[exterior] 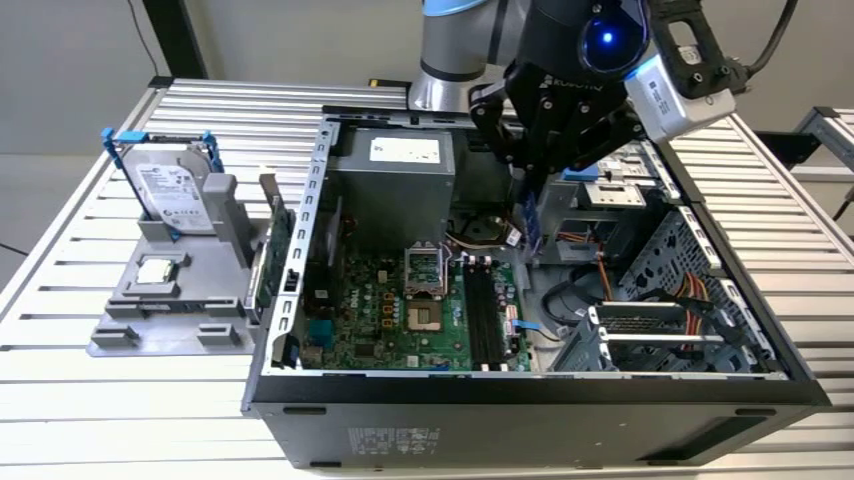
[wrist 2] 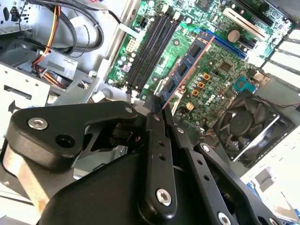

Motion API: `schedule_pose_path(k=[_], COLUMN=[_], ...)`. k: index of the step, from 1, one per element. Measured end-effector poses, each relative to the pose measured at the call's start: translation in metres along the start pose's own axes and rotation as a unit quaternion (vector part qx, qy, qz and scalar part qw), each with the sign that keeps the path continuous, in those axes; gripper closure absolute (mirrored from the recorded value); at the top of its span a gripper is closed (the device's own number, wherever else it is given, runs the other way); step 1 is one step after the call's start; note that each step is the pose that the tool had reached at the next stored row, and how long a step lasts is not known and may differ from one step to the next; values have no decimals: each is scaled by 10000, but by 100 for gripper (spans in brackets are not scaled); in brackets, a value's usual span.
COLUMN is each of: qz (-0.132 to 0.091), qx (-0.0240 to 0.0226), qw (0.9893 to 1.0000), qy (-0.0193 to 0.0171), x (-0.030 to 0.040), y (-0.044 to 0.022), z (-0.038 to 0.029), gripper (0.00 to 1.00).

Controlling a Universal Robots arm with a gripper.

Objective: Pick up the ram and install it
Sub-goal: 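Insert the ram into the slot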

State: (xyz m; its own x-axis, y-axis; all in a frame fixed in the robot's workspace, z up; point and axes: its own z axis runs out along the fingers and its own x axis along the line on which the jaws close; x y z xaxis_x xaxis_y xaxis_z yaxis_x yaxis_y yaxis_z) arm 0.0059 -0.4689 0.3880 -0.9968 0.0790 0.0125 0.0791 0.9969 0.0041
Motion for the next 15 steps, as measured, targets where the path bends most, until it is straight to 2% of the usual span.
schedule_pose_path(k=[15], qz=[0], qx=[7], qw=[10000], qy=[-1], x=[-49], y=[3], z=[124], gripper=[100])
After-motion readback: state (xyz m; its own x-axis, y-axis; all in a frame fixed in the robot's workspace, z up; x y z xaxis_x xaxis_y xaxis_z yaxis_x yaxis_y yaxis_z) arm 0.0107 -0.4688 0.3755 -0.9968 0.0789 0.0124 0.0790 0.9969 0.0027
